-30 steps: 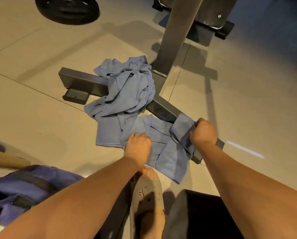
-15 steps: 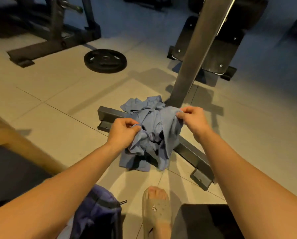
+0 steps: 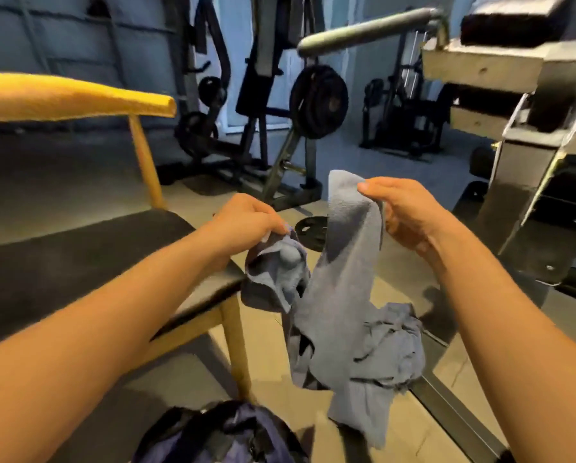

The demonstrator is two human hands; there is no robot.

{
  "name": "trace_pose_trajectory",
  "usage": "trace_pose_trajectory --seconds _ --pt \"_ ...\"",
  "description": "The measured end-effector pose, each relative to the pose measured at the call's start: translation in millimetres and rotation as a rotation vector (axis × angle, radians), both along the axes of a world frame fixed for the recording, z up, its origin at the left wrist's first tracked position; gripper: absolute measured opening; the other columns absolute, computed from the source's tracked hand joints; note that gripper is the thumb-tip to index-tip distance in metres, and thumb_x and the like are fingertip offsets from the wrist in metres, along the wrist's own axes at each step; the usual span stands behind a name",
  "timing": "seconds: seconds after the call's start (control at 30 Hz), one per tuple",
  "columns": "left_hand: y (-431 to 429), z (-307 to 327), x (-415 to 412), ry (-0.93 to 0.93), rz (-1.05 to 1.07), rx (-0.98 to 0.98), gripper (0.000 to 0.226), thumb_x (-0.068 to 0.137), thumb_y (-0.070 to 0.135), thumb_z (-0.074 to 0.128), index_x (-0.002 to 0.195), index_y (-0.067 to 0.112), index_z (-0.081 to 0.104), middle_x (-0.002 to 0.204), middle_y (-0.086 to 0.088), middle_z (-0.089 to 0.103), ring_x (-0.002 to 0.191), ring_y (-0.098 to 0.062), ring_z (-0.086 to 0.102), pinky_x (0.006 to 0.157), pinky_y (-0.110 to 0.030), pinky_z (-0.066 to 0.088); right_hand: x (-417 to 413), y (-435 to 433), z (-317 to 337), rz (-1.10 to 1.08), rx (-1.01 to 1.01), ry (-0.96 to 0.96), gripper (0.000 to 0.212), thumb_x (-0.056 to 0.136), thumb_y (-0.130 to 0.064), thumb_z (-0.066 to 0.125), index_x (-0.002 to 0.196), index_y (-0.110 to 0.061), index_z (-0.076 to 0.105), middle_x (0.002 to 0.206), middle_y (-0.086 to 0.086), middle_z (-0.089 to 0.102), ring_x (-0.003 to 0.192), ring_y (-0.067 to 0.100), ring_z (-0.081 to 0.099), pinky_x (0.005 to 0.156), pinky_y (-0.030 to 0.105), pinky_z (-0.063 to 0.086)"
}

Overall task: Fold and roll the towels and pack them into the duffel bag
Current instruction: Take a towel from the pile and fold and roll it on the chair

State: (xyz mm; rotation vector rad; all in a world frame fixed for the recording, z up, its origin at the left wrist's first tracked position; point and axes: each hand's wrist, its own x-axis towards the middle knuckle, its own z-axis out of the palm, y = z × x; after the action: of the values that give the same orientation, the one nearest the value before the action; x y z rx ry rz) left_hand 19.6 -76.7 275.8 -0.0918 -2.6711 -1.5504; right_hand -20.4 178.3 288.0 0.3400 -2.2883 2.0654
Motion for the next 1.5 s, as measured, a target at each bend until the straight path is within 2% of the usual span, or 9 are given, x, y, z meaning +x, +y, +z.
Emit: trace_pose_trajectory --seconds 0.13,0.27,0.37,0.53,0.73,0.93,1.07,1.33,1.5 --pt "-62.4 64.1 22.2 0.016 0.153 -0.062 0.015 0.082 0.015 0.071 0.089 0.004 0.079 0.075 -0.015 0.063 0.064 -0.018 0.049 0.056 -0.024 0.039 -1.5 -60.4 63.4 0.145 -0.026 0.081 0.015 0.098 -0.014 0.062 0.087 -0.008 0.07 0.077 0.005 0.071 0.067 0.017 0.066 0.061 0.026 0.051" --pt "-124.5 110.1 41.7 0.007 0.332 -0.079 0.02 0.085 0.017 0.068 0.1 0.007 0.077 0.081 -0.011 0.061 0.061 -0.022 0.055 0.045 -0.023 0.043 1.7 -123.9 119.9 0.298 0.004 0.204 0.015 0.098 -0.02 0.061 0.099 -0.01 0.072 0.091 0.009 0.068 0.08 0.021 0.064 0.07 0.031 0.05" --pt "-163.1 139.8 56.7 0.087 0.427 -0.111 0.017 0.087 0.019 0.068 0.096 0.011 0.079 0.105 -0.015 0.071 0.093 -0.034 0.068 0.069 -0.036 0.055 3.4 -170.0 154.8 0.322 0.092 0.295 0.023 0.097 -0.016 0.061 0.08 -0.019 0.076 0.08 0.003 0.067 0.078 0.018 0.062 0.071 0.031 0.047" --pt "-208.6 189.8 85.8 0.426 0.613 -0.038 0.01 0.091 0.017 0.07 0.094 0.017 0.08 0.099 -0.003 0.075 0.089 -0.011 0.065 0.067 -0.022 0.048 6.1 -226.6 205.2 0.219 -0.004 0.413 0.022 0.097 -0.029 0.064 0.086 -0.011 0.069 0.088 0.01 0.065 0.081 0.021 0.059 0.071 0.034 0.045" --pt "-243.7 195.1 105.4 0.535 0.674 -0.186 0.012 0.093 0.016 0.068 0.091 0.02 0.079 0.088 -0.002 0.075 0.088 -0.018 0.068 0.07 -0.027 0.052 7.4 -254.9 210.3 0.3 0.103 0.424 0.022 0.094 -0.016 0.065 0.072 -0.021 0.063 0.082 -0.001 0.06 0.081 0.017 0.053 0.07 0.03 0.041" --pt "-277.1 110.8 113.4 0.121 0.723 -0.505 0.019 0.087 0.021 0.069 0.072 0.029 0.076 0.078 0.002 0.073 0.082 -0.021 0.069 0.076 -0.038 0.059 -6.7 -253.1 142.6 0.614 0.617 0.305 0.006 0.09 -0.013 0.071 0.09 -0.01 0.077 0.104 0.008 0.071 0.104 0.02 0.064 0.086 0.031 0.053" --pt "-288.8 56.1 117.4 0.015 0.734 -0.488 0.021 0.091 0.02 0.068 0.073 0.027 0.075 0.078 0.004 0.072 0.084 -0.019 0.068 0.075 -0.036 0.058 -8.6 -250.5 100.7 0.562 0.939 0.257 0.008 0.088 -0.01 0.072 0.083 -0.011 0.078 0.072 0.005 0.067 0.073 0.018 0.058 0.065 0.028 0.049" --pt "-296.3 64.9 95.4 0.138 0.877 -0.221 0.018 0.099 0.017 0.059 0.097 0.011 0.076 0.099 -0.012 0.071 0.097 -0.027 0.064 0.08 -0.036 0.051 -20.6 -275.7 118.2 0.187 0.523 0.247 0.019 0.094 -0.025 0.07 0.091 -0.006 0.072 0.08 0.021 0.074 0.076 0.031 0.075 0.075 0.047 0.064" --pt "-293.8 142.9 97.3 0.775 0.943 -0.015 0.012 0.096 0.018 0.062 0.093 0.022 0.073 0.082 0.012 0.067 0.076 0.002 0.062 0.072 -0.017 0.054 -36.6 -293.2 151.4 0.004 0.38 0.669 0.008 0.087 -0.015 0.073 0.094 -0.016 0.075 0.096 0.007 0.073 0.092 0.025 0.071 0.081 0.045 0.062"
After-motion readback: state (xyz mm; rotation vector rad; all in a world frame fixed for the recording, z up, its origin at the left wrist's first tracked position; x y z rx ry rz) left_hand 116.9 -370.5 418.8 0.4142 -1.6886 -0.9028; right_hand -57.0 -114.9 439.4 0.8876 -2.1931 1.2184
